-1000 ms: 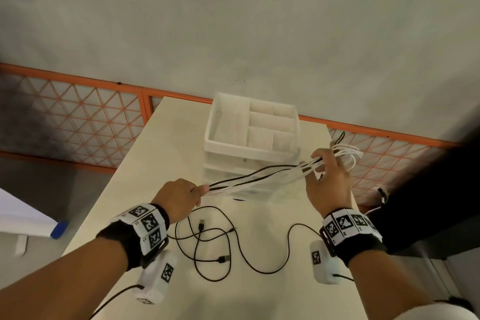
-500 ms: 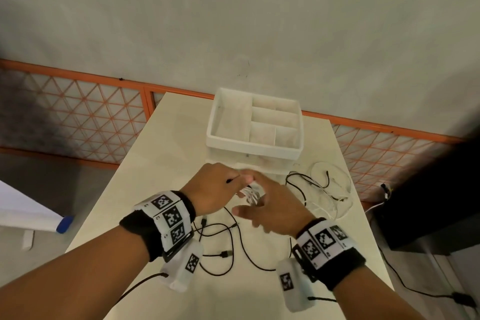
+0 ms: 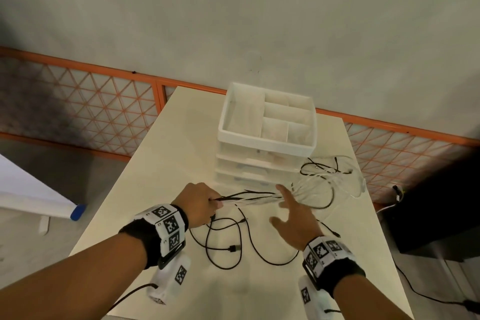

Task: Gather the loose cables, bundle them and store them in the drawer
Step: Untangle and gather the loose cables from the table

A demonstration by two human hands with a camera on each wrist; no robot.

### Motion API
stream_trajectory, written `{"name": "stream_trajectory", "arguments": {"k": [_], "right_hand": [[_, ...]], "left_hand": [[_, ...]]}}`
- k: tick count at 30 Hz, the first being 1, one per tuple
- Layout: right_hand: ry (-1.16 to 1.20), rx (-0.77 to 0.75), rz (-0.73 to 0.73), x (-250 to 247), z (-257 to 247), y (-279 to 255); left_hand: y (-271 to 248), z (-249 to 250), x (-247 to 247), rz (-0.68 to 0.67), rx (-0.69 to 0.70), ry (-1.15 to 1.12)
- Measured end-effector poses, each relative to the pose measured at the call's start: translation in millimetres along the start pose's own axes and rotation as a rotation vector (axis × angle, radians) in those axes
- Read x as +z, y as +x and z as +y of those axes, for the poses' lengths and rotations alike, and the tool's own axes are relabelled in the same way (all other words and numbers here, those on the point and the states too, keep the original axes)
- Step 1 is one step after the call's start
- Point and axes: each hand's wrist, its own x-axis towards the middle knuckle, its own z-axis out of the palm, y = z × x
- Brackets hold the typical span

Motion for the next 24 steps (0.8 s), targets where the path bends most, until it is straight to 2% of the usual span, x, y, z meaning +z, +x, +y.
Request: {"name": "stream_trajectory", "arguments": {"k": [3,6,9,12,16,19,24], "right_hand": [[0.043,-0.136,0.077,24,-10,-7],[-0.036,-0.229,-0.103,51,-25,-7],[-0.131,-0.231,-0.281,77,-33,-6],[-0.249,-0.237,-0.325,96,-33,-5],[-0.365,-0.258,-0.285,105,-29,-7],[-0.236,-0.200,-0.229,91,-30,-7],[0.291,-0.164,0.013,33,-41,-1]], "left_hand": [[1,-3,-2,0.053,-0.054,-0.023],[1,2,-7,0.045,-0.082,-0.035],[-1,9,-10,0.030,-0.079,-0.079],[-3,13,-12,0.035,-0.108,-0.202],[-6,13,-14,-0.022,-0.210,-0.465],[-7,12,-16,-0.023,-0.226,-0.497],[-5,16,-19,0.031,-0.220,-0.621]]}}
